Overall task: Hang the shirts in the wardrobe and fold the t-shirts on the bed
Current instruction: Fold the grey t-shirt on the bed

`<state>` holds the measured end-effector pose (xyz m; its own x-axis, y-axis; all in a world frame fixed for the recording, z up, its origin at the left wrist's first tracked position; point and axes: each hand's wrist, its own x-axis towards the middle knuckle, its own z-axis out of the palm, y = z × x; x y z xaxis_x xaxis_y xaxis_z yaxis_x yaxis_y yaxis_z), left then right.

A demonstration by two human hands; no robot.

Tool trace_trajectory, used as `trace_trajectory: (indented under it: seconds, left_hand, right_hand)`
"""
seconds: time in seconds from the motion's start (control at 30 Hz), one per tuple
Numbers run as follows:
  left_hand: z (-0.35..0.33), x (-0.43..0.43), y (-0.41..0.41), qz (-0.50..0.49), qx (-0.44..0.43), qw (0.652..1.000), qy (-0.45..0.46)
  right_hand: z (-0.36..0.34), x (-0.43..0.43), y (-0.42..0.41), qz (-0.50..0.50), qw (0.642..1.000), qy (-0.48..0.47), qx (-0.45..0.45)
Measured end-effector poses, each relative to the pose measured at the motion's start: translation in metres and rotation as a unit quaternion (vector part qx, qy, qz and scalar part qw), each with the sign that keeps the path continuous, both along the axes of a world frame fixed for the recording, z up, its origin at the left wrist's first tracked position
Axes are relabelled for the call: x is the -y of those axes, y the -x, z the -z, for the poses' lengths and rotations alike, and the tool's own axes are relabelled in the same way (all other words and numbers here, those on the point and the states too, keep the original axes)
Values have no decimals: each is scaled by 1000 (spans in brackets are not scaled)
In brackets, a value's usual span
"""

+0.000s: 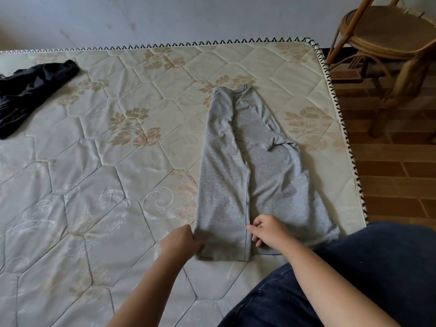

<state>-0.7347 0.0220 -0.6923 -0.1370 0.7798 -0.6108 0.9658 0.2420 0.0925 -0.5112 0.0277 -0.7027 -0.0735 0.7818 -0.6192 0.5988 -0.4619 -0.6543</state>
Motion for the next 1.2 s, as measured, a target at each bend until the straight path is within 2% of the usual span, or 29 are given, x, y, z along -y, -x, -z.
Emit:
trace_trajectory:
  seconds: [0.1, 0.2, 0.3, 0.43, 0.57, 0.67, 0.73, 0.9, 1.07, 1.2]
  left_hand:
    - [-11, -5, -22, 54, -48, 991, -111]
    - [-14, -12, -51, 101, 54, 978, -173]
    - [-13, -17, -85, 81, 183, 969, -144]
    - [-9, -22, -124, 59, 242, 964, -88]
    - [-10, -28, -152, 22, 289, 955, -64]
    - [-16, -33, -166, -2, 322, 946, -38]
    - [-18, -35, -174, -18, 345, 938, -22]
    - [-22, -36, -192, -109, 415, 902, 51]
    - [-31, -36, -208, -175, 469, 857, 125]
    - [-38, -46, -209, -224, 510, 819, 138]
  right_hand:
    - [-3, -2, -4, 36, 999, -21, 3]
    - [-6, -10, -20, 82, 994, -67, 31]
    - [-8, -12, -46, 109, 983, -108, 96]
    - [-14, -13, -77, 161, 958, -142, 192]
    - [-19, -14, -97, 195, 936, -81, 283]
    - [-17, -15, -108, 241, 936, -30, 256]
    - [-14, -17, -114, 264, 946, -5, 189]
    - [-13, -18, -122, 248, 965, 53, 67]
    - [-18, -16, -118, 203, 977, 28, 64]
    - [-46, -19, -92, 150, 982, -63, 100]
